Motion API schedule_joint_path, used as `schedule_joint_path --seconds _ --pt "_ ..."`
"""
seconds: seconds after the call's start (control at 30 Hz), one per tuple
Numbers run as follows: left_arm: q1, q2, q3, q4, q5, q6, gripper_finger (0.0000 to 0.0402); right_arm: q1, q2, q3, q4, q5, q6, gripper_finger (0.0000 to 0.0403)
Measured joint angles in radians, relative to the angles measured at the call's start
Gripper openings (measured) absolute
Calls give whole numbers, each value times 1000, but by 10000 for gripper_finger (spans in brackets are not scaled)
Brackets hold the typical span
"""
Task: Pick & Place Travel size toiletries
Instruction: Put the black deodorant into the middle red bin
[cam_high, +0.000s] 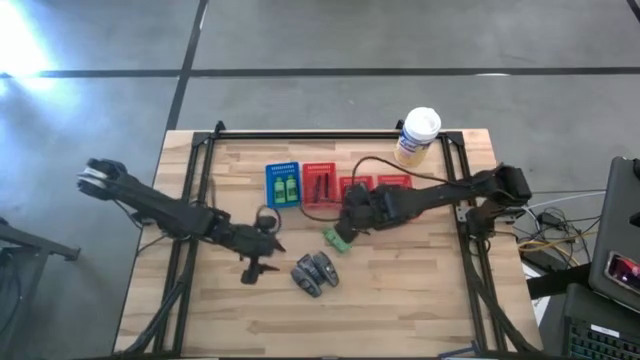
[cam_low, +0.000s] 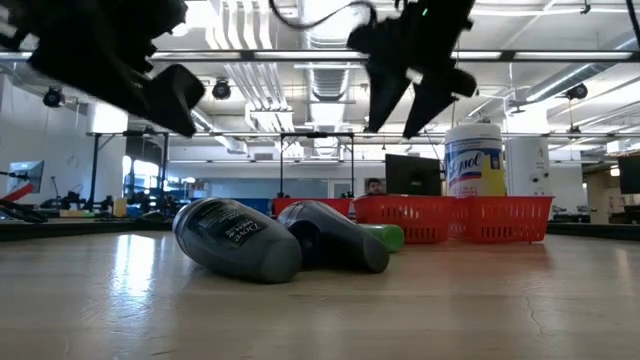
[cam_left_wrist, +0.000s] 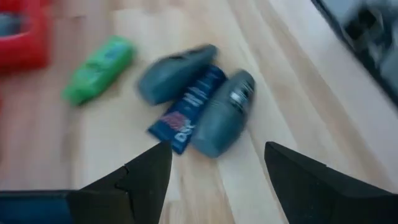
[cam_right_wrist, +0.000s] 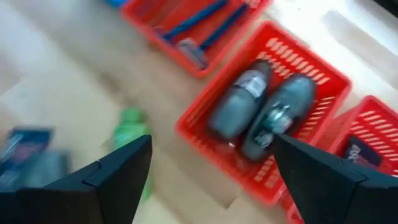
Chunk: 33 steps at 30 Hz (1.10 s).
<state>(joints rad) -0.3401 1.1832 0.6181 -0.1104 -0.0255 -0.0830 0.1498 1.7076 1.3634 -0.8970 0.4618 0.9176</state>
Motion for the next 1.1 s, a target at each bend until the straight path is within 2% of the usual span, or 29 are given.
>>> schedule_joint_path --seconds 0.17,0.33,0.57,0.8,0.97,1.1 --pt "-8 189 54 33 65 214 262 87 -31 -11 -5 -16 32 308" --pt "0 315 138 29 65 201 262 144 -31 -22 -22 -17 105 296" --pt "-1 397 222 23 90 304 262 176 -29 -65 -23 -18 162 296" --pt "1 445 255 -25 93 293 262 180 -30 -72 -18 -27 156 318" --pt "10 464 255 -70 87 348 261 180 -30 -72 -16 -27 149 327" --pt "12 454 254 -139 94 297 261 182 -30 -74 -15 -29 146 323"
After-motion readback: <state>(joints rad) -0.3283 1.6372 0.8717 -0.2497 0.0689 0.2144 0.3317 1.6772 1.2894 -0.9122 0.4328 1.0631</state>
